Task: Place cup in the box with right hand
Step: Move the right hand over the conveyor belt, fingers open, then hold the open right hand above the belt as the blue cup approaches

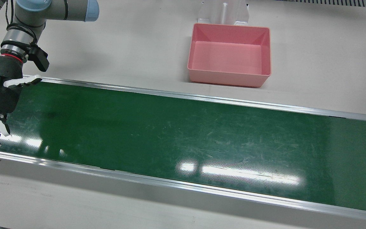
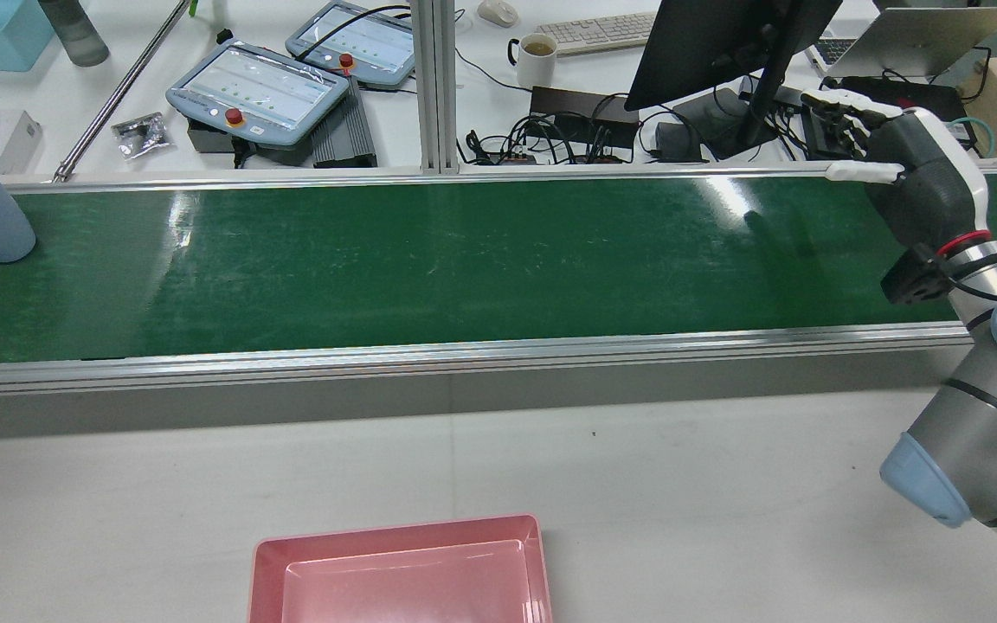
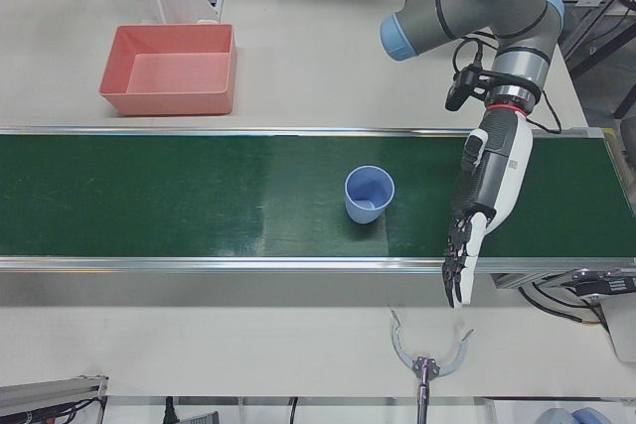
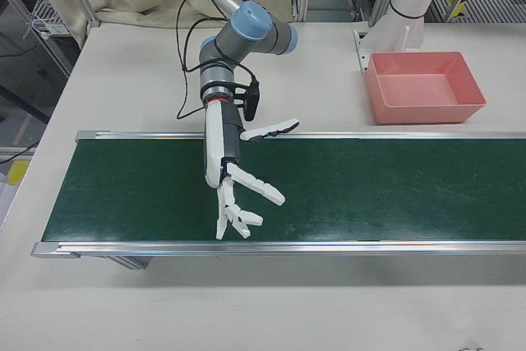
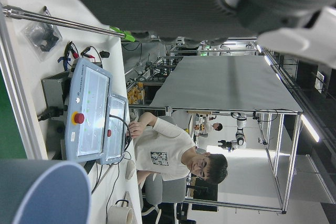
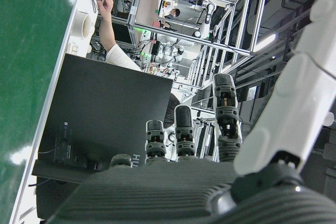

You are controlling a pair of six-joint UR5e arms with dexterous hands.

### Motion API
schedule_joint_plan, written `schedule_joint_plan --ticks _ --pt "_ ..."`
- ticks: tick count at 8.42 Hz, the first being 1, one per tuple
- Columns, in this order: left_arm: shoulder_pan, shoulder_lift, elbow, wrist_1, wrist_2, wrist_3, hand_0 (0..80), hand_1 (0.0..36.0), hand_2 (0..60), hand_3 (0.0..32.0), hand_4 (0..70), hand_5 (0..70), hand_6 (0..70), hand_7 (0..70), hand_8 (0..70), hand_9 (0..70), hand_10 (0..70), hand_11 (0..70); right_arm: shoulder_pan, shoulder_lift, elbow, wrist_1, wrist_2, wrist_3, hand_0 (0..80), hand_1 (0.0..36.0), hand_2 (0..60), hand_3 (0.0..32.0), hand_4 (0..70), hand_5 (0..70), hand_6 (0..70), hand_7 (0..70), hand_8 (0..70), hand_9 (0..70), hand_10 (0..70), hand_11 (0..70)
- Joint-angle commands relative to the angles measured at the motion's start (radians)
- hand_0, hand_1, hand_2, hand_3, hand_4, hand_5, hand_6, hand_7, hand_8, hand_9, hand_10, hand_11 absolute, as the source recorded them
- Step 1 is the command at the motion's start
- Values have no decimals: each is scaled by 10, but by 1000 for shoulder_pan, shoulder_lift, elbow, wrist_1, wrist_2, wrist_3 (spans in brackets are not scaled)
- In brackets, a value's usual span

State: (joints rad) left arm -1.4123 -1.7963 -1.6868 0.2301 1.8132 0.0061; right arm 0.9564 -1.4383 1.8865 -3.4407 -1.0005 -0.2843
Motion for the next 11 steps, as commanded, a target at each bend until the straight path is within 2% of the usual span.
schedule_joint_plan --ticks 1,3,5,6,8,9,11 --pt "0 0 1 0 0 0 0 0 0 0 0 0 0 0 0 0 0 0 -36 33 -21 -2 5 -10 505 46 0 70 306 24 66 400 78 194 0 0" --pt "0 0 1 -2 0 0 0 0 0 0 0 0 0 0 0 0 0 0 -54 79 -61 -3 10 -10 509 31 0 56 362 22 74 439 80 203 0 0" --pt "1 0 1 -2 0 0 0 0 0 0 0 0 0 0 0 0 0 0 -58 81 -73 -3 14 -9 520 8 0 52 395 21 75 443 79 202 0 0" --pt "1 0 1 -2 0 0 0 0 0 0 0 0 0 0 0 0 0 0 -58 79 -73 -3 14 -9 518 11 0 46 396 21 76 450 79 202 0 0" --pt "1 0 1 -2 0 0 0 0 0 0 0 0 0 0 0 0 0 0 -58 79 -76 -3 14 -9 517 15 0 56 379 21 74 441 78 199 0 0" --pt "1 0 2 -2 0 0 0 0 0 0 0 0 0 0 0 0 0 0 -58 79 -78 -3 14 -10 513 19 0 52 385 21 77 456 80 205 0 0" --pt "1 0 2 -2 0 0 0 0 0 0 0 0 0 0 0 0 0 0 -58 78 -99 1 17 -9 512 4 0 42 417 18 79 463 82 209 0 0"
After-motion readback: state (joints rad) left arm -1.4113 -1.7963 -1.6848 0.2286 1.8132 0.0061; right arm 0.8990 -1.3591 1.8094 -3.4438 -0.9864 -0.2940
